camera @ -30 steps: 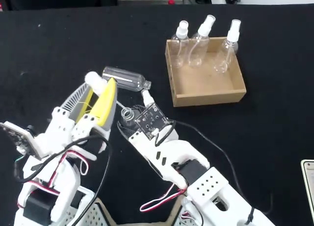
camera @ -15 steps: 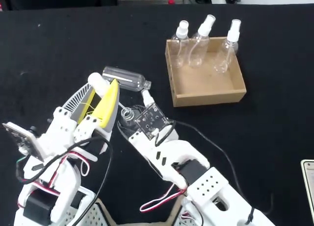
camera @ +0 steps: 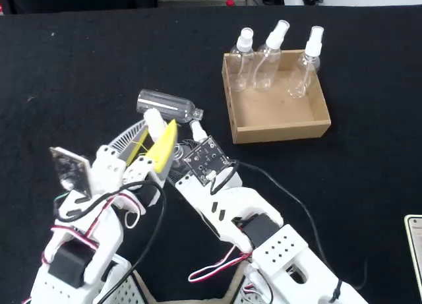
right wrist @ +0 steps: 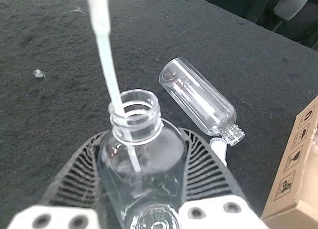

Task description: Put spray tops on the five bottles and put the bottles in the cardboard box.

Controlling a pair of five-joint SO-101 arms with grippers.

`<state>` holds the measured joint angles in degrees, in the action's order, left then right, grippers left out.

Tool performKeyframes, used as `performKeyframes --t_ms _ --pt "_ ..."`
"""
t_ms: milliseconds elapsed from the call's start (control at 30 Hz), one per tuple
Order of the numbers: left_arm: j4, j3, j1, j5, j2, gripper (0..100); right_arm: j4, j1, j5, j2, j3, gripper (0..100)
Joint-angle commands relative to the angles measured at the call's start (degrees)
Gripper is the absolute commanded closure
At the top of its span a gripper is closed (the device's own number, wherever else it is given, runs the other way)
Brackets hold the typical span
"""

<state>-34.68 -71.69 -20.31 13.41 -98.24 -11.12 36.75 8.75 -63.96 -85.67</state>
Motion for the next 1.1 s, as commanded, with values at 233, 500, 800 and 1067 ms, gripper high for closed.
performKeyframes --t_ms 233,500,800,1067 --pt "0.2 0.0 -1.0 -0.9 0.0 90 1.2 -1.0 -0.2 -16.7 -7.0 98.8" --pt "-1.5 0.0 -5.6 -2.0 0.2 90 -0.3 -1.1 -0.3 -24.4 -10.2 98.8" --pt "-4.0 0.6 -8.3 -10.9 0.1 90 -4.0 -1.2 -0.2 -24.8 -8.5 98.8" --pt "-5.1 0.3 -8.1 -10.8 0.1 76 -4.0 -1.2 -0.1 -24.8 -8.6 98.8"
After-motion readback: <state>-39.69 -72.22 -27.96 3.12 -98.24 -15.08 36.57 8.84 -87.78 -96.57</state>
